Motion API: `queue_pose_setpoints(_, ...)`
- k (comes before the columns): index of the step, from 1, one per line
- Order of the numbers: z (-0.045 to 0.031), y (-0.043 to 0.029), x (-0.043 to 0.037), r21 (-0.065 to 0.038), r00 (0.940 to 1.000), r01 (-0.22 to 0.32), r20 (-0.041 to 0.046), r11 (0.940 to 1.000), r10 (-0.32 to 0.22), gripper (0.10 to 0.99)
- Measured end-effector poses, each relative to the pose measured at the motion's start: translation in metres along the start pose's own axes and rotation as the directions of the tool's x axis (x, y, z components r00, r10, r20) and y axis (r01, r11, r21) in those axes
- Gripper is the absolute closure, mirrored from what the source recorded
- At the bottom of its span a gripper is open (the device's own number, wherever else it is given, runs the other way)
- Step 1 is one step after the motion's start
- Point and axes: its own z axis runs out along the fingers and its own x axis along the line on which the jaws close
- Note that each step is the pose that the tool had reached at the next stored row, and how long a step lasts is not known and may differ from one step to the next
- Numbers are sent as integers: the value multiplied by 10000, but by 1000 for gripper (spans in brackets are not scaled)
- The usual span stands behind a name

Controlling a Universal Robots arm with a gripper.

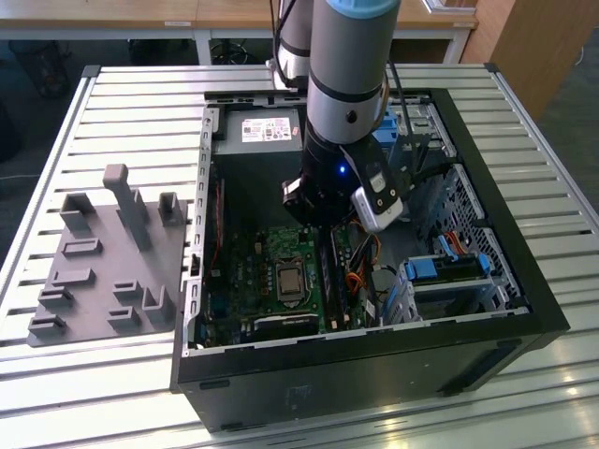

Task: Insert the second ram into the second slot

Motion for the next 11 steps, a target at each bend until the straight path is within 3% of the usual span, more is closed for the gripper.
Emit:
queue_pose_setpoints(5,15,-73,-1,-1,10000,-78,0,10000,78,949)
queue_pose_setpoints(11,81,-84,-29,7,9999,-110,-4,9999,110,949)
